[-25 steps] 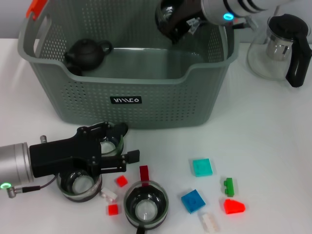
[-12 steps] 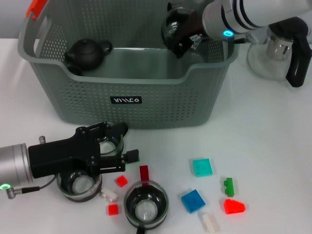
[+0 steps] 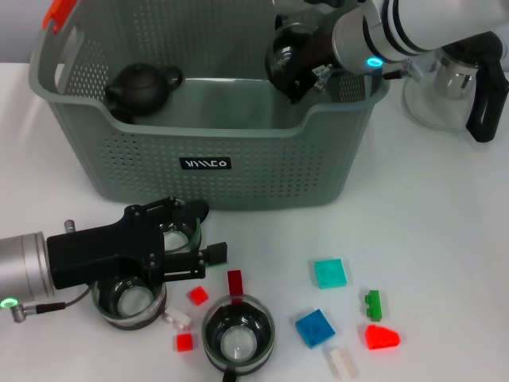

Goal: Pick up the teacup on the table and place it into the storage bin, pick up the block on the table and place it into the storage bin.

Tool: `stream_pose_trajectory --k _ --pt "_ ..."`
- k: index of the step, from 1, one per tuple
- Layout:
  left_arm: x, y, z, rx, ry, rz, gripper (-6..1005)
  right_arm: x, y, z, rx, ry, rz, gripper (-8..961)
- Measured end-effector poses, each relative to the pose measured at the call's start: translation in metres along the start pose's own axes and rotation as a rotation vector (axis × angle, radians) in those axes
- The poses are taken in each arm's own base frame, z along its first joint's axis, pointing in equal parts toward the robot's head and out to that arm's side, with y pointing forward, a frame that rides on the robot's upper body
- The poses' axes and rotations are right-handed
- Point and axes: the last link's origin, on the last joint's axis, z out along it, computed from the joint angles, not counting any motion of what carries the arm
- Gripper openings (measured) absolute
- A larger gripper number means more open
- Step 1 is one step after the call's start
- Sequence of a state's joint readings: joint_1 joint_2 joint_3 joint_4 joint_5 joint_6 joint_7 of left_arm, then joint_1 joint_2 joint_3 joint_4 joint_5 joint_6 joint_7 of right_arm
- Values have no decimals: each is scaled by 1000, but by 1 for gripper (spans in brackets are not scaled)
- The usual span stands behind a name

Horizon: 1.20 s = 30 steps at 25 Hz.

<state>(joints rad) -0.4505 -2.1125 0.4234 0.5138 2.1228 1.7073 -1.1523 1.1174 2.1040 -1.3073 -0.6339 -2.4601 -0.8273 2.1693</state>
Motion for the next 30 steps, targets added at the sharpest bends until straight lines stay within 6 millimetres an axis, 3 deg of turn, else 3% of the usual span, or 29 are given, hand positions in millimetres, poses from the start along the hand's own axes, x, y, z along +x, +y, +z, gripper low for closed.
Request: stream_pose_trajectory --k 16,26,30 --pt "-2 1 -1 4 -1 -4 872 -1 -2 -2 3 -1 -1 94" --pt "-2 1 -1 4 -2 -5 873 -6 -4 -6 17 -20 -5 414" --pt "-2 1 -3 8 -4 -4 873 -22 -13 -24 60 -126 -2 557"
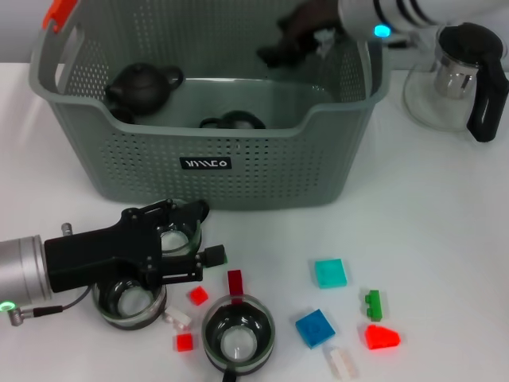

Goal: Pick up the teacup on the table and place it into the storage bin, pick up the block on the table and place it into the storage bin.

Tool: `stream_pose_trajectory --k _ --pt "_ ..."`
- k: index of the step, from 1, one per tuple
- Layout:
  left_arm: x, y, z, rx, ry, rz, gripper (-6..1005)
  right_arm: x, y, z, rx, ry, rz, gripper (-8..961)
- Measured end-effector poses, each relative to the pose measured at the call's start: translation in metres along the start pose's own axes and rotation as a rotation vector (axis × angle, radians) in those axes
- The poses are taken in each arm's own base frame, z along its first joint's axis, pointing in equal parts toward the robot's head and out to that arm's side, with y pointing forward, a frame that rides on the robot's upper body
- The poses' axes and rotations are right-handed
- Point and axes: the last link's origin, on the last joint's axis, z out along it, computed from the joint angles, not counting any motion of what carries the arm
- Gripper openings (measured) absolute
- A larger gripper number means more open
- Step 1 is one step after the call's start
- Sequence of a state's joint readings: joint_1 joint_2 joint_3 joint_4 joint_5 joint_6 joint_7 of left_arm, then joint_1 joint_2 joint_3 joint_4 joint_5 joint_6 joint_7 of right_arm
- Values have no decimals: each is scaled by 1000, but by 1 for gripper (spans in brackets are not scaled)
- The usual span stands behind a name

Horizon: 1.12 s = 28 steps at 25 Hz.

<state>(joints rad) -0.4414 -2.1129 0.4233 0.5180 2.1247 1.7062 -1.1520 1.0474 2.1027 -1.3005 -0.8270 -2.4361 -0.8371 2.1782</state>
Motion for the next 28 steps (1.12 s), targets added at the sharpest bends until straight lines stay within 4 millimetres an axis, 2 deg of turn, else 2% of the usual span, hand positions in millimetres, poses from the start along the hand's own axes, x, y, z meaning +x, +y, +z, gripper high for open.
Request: stream_pose_trajectory --k 2,3,4,7,12,22,28 --pt "0 0 -1 1 0 0 873 -5 -1 -6 1 -34 8 561" --pt "-1 0 -1 1 0 0 873 -13 -3 -19 -2 -101 24 564" --pt "-1 1 -2 1 0 0 873 -13 -3 -19 -2 -101 24 566" --pt "-1 1 -3 0 0 -1 873 -22 -1 -45 -31 -208 44 568" --pt "-1 1 -3 0 0 -1 872 -18 9 -80 -89 -296 31 567" --pt "-1 1 -4 -1 0 1 873 28 28 -134 -256 -325 11 565" --pt "-1 0 -4 3 -4 0 873 54 46 -153 -394 -267 -80 562"
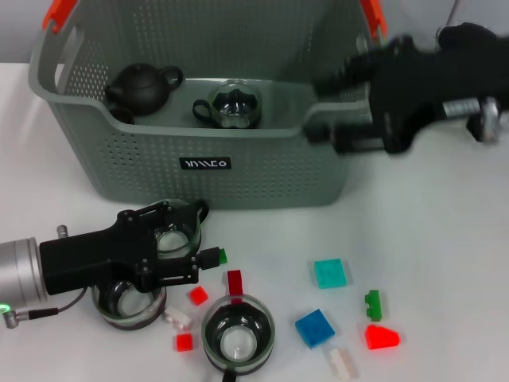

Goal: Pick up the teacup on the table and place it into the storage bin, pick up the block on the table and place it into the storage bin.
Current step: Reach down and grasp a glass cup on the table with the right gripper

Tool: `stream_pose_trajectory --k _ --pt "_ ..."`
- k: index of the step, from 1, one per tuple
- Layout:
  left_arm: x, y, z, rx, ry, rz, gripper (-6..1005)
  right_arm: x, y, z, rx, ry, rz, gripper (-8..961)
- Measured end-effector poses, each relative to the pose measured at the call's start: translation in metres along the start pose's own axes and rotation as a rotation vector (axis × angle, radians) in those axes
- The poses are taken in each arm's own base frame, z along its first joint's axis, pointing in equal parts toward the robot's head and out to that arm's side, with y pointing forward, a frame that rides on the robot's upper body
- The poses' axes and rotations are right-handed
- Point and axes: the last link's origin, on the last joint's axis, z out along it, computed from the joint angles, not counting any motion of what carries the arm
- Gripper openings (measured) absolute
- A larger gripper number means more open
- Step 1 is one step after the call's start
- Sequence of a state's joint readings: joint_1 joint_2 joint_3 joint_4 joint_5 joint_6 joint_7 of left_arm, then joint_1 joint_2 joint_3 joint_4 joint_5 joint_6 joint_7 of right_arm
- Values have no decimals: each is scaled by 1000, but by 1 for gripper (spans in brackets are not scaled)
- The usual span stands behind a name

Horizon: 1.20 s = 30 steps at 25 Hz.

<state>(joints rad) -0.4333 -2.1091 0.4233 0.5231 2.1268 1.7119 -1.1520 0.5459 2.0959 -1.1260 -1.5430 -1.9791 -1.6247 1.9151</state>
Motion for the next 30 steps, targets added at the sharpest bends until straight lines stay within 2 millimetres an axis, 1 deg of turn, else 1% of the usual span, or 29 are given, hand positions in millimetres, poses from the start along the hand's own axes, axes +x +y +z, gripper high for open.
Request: stream_pose_trajectory --k 2,3,7,8,11,15,22,30 --pt "-1 0 0 1 -3 -1 873 9 12 -2 -77 39 -56 561" --pt "-1 0 0 1 -4 -1 873 9 12 -2 -77 39 -56 561" --pt "0 -1 -1 6 -11 6 873 16 25 -4 -165 81 -105 559" --pt "0 -2 -1 8 -12 9 873 18 30 -2 -206 103 -124 559" --pt "0 -2 -2 9 -14 20 872 19 35 2 -241 130 -137 557" --pt "-2 -2 -2 17 -14 29 872 18 45 18 -316 182 -180 557" --pt "-4 -1 -2 26 -6 19 872 17 66 52 -466 282 -249 558" --pt "-6 -2 -2 39 -7 12 872 15 82 79 -577 371 -337 558"
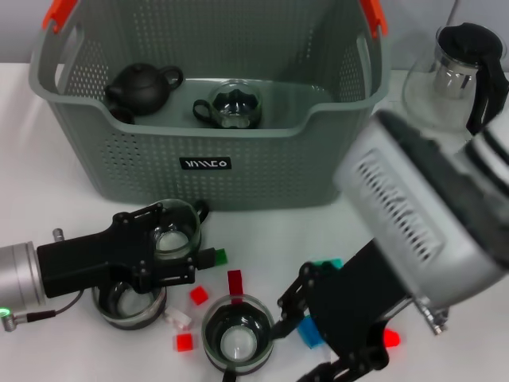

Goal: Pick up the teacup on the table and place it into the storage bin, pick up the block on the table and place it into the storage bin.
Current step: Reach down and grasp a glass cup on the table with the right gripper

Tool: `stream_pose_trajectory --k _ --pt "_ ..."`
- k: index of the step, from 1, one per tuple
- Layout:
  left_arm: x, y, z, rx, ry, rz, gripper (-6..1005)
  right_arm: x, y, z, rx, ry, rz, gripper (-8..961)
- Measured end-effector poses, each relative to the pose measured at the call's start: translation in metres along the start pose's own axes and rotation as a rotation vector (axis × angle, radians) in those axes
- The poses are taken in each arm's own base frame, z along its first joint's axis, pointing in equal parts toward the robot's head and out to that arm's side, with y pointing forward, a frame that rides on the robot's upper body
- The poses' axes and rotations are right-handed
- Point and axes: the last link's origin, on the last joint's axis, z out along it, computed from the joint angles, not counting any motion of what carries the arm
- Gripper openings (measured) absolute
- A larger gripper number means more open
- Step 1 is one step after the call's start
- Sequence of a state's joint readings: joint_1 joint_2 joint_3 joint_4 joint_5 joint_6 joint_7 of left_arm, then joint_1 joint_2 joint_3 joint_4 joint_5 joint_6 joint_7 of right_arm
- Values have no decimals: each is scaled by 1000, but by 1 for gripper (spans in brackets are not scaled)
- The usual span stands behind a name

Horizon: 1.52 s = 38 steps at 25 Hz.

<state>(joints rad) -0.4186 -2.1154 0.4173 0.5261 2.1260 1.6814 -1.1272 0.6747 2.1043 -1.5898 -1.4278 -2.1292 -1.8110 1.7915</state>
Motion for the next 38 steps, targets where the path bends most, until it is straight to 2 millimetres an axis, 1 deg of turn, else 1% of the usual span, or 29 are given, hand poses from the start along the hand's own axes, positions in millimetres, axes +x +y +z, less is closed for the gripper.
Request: stream_pose_trajectory --k 2,3,4,9,18,25,27,38 --pt "0 0 -1 7 3 -2 872 -2 -2 9 -19 34 -17 558" --pt "-1 -1 -2 12 6 -3 873 -3 -3 18 -24 66 -34 558" --pt "-1 -1 -2 18 9 -5 873 -3 -3 18 -24 66 -34 557" --pt "-3 -2 -4 34 9 -11 872 -5 -4 35 -19 119 -79 557" --pt "-3 -1 -3 37 13 -13 873 -10 -9 59 26 181 -169 555" --pt "-3 -1 -3 38 14 -12 873 -14 -13 68 59 193 -209 554" --pt "-3 -2 -4 42 17 -6 872 -13 -14 73 68 205 -220 553" --pt "-4 -1 -5 49 31 -3 873 -8 -16 87 88 247 -241 551"
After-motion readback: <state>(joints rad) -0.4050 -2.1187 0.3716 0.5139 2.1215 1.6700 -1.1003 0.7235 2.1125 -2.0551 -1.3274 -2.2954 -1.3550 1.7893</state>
